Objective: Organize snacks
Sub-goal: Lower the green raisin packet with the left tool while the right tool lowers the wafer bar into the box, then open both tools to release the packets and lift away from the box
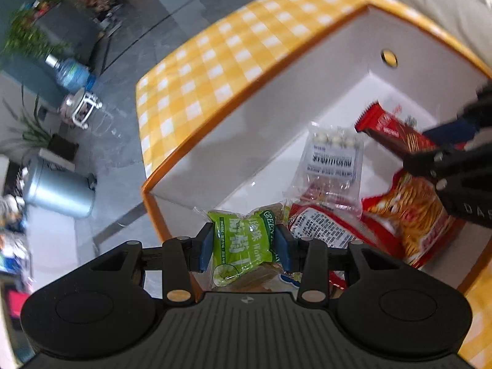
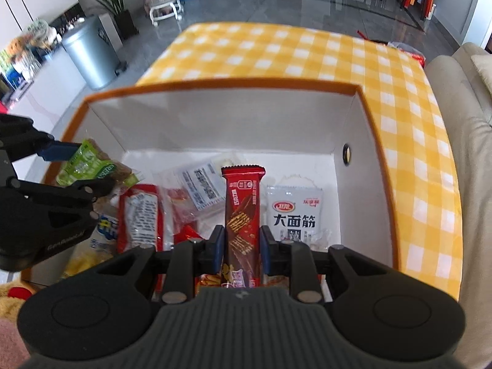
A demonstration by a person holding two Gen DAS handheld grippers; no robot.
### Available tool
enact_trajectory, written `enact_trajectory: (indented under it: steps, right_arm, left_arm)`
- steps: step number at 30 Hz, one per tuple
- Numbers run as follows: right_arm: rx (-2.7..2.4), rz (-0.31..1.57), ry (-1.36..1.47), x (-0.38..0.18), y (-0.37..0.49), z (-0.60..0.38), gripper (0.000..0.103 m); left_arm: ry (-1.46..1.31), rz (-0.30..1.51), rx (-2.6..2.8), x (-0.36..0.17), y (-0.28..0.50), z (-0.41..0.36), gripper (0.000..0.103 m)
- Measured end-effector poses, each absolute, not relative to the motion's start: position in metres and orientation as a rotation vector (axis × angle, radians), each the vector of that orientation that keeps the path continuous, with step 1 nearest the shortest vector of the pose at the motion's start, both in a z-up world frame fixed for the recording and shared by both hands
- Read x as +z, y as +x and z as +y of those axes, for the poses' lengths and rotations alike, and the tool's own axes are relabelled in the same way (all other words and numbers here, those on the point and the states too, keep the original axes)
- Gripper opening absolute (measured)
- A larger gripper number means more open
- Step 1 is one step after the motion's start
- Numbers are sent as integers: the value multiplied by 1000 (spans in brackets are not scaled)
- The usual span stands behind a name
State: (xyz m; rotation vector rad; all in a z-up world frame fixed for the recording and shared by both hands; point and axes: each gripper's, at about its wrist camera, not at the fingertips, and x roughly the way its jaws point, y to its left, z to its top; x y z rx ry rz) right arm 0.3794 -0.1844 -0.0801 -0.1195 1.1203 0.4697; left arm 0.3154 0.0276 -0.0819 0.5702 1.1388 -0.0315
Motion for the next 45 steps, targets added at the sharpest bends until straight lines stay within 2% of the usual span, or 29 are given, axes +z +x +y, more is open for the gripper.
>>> enact_trajectory:
  steps: [13, 20, 22, 26, 29, 33, 45]
  right_arm:
    - [486, 1173, -166, -102, 391, -168, 21]
    - [480, 1173, -193, -101, 390, -166, 24]
    - [482, 1174, -199, -100, 389, -166, 26]
    - [484, 1171, -184, -94, 387, -169, 44]
    - [492, 1156, -164, -86, 384, -170, 48]
    - [500, 1129, -173, -73, 376, -170, 62]
    - [491, 1032, -136, -28, 327, -183, 72]
  left_arm:
    - [651, 1171, -25, -101, 333, 26, 51]
    - [689, 1144, -18, -97, 327, 21, 61]
    - [694, 1120, -15, -93, 325, 19, 73]
    - [716, 1065, -3, -84, 320, 17, 79]
    - [705, 1037, 0, -75, 311, 16, 79]
    - [655, 998, 11, -58, 302, 21, 79]
    - [453, 870, 56, -4, 246, 33, 79]
